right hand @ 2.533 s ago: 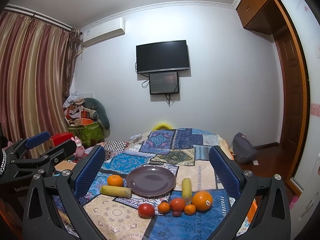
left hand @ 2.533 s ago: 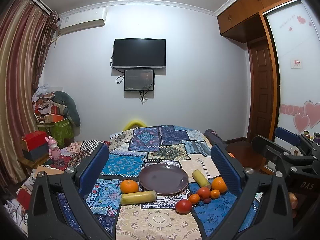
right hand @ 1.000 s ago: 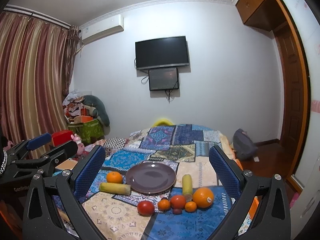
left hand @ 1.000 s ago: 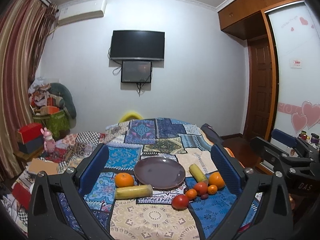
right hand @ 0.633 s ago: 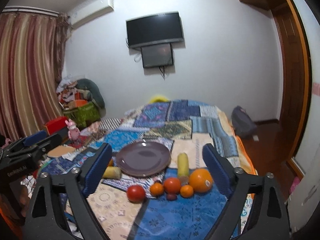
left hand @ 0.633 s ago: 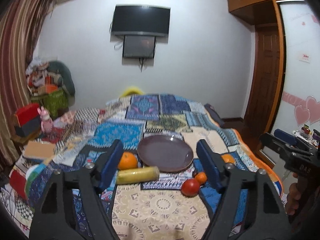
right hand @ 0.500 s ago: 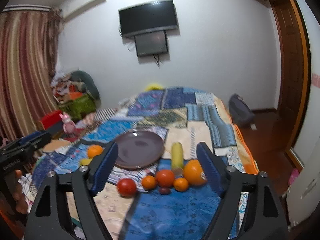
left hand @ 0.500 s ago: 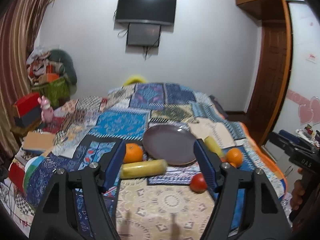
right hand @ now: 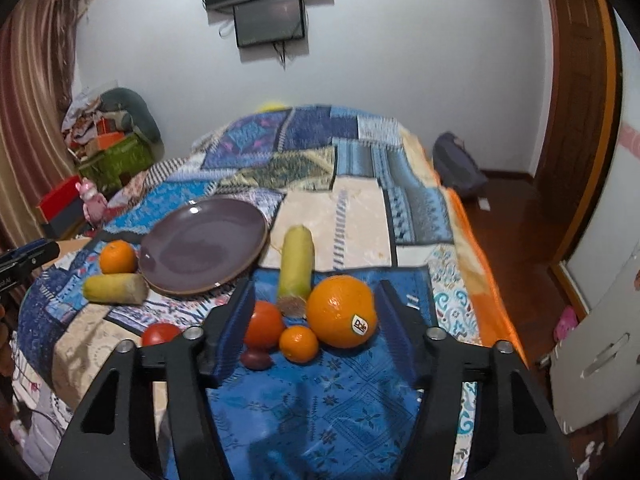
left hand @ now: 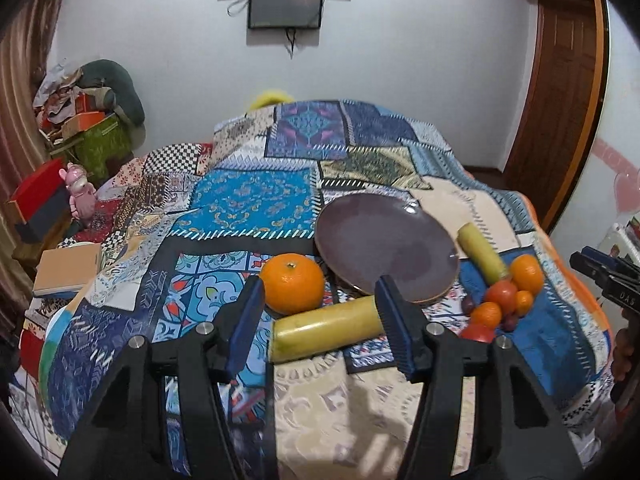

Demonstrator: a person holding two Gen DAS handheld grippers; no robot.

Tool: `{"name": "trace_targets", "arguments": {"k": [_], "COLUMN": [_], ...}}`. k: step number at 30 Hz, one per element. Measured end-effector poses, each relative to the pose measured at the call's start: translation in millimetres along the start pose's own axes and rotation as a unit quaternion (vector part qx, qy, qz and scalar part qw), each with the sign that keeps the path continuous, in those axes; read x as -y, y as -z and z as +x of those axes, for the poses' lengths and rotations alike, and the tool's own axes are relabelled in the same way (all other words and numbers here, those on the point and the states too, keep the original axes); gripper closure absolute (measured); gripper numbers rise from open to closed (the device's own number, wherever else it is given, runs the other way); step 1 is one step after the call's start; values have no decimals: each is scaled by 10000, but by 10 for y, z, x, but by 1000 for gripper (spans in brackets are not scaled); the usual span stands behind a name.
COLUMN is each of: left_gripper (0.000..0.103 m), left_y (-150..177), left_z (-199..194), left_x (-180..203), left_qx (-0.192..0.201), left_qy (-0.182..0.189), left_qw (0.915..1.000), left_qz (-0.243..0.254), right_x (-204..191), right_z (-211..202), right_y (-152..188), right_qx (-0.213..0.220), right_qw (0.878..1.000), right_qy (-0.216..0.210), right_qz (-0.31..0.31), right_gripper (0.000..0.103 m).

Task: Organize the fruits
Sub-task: 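Move the left gripper to the tangerine while the right gripper approaches the Dole orange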

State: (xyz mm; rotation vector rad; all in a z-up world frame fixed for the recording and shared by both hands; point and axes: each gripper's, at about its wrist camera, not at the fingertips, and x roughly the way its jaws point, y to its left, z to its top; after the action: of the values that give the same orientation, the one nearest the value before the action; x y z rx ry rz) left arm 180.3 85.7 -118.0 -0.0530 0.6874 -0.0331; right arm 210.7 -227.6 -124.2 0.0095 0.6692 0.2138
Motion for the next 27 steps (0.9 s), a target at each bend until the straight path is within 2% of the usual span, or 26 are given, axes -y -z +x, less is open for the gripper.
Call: {"name": "trace_targets", "arguments": {"k": [5,13,19,22,27], "left_gripper": [45,43,33,32,32], "left_y": [-105,-152,-133,-125,-99], "left_z": [374,794,1017,1119,1242], "left_x": [-134,-195,-254,-275,-287], "left_qx": [-414,-804,-963,-1078,-1199], "left_qy": [33,-88,-194,-207,-195], "left_qw": [9991,9967,9950,9938,9923], "left_qz": [-117,-113,-170,-196,-232], "right_x": [109,184,222,231,225], "right_z": [197,484,663,699,727], "right_y": [-8,38,96,109,126], "right_qx": [-273,-650,-942,-962,-979], "right_qw": [9996,9978,9952,9950,9948], "right_qy": [8,-8,-147,-178,-208], "right_qz": [66,100,206,220,158], "right_gripper": [51,51,50,42,36]}}
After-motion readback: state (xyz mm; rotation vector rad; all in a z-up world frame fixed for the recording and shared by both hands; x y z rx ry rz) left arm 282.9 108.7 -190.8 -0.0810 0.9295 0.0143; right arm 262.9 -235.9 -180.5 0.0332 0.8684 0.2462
